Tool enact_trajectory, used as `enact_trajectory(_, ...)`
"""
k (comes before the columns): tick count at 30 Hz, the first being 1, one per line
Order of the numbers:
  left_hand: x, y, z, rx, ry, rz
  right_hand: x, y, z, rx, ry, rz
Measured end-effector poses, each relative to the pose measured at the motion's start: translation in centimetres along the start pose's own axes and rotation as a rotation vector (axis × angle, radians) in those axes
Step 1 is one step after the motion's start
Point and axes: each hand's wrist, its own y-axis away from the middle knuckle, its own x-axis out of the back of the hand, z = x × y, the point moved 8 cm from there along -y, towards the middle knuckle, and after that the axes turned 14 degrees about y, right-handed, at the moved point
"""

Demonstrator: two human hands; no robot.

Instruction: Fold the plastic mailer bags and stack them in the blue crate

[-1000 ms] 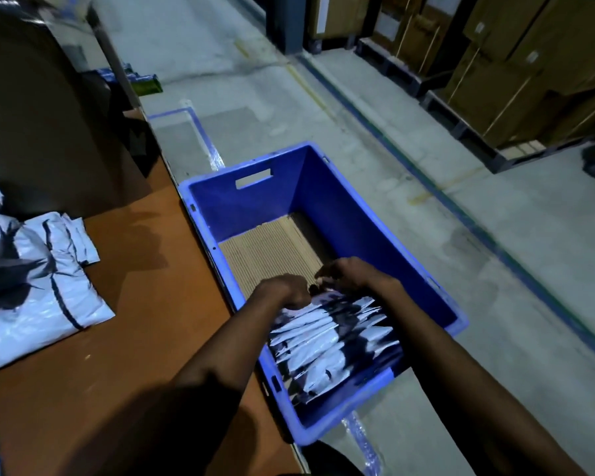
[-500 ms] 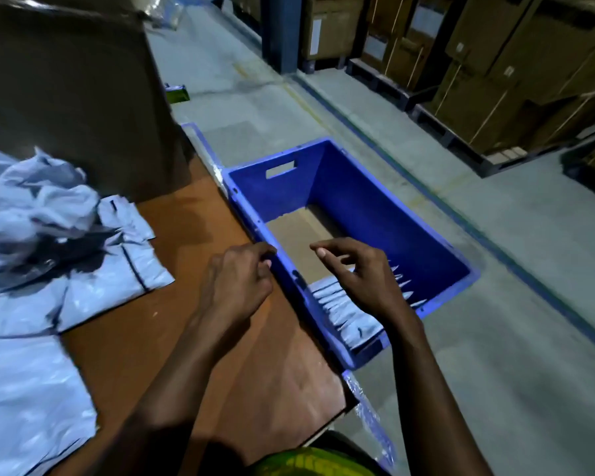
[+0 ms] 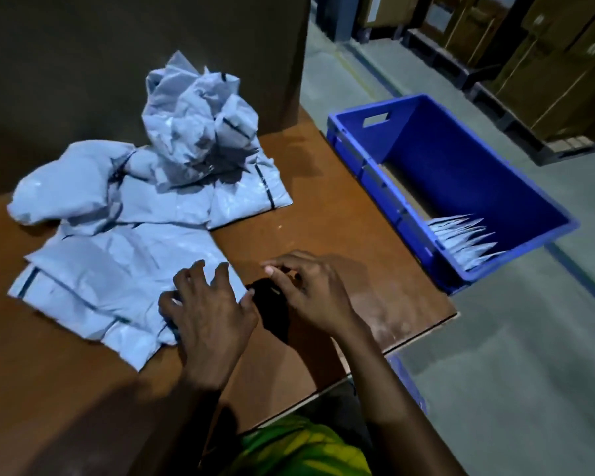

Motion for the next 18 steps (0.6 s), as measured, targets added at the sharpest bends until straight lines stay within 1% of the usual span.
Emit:
enact_trajectory(1, -0.7, 0.2, -1.1, 0.003, -0.023, -0.042, -0.9, 0.1, -0.6, -0.002, 0.009, -0.012)
enact_trajectory(3, -1.4, 0.5, -1.8, -0.058, -0.046, -0.066, -1.9, 0.5, -1.5, -0.011, 0.02, -0.026)
enact_trajectory(8, -0.6, 0.1, -1.9, -0.186, 0.003, 0.02, -2.1, 1.2, -1.7, -0.068, -0.011, 0.02)
enact_trajectory(11, 1.1, -0.2, -1.2, -0.248, 0.114, 0.132, -1.2, 1.3, -1.1, -0.112, -0.051, 0.073)
enact_trajectory(14, 3.1, 0.0, 1.2, -0.303, 0.281, 0.221, 1.8, 1.3, 0.4, -0.206, -0.081, 0.214)
enact_trajectory(16, 3.6, 0.3, 3.4, -0.33, 0.389, 0.237, 4.0, 1.7, 1.6, -0.266, -0.113, 0.308)
enact_trajectory(17, 3.4, 0.4, 4.7, -0.344, 0.442, 0.219, 4.7, 2.0, 2.5, -0.312, -0.153, 0.336)
enact_trajectory(18, 2.8, 0.5, 6.1, -0.349, 0.513, 0.161, 4.9, 2.3, 3.7, -0.383, -0.214, 0.341)
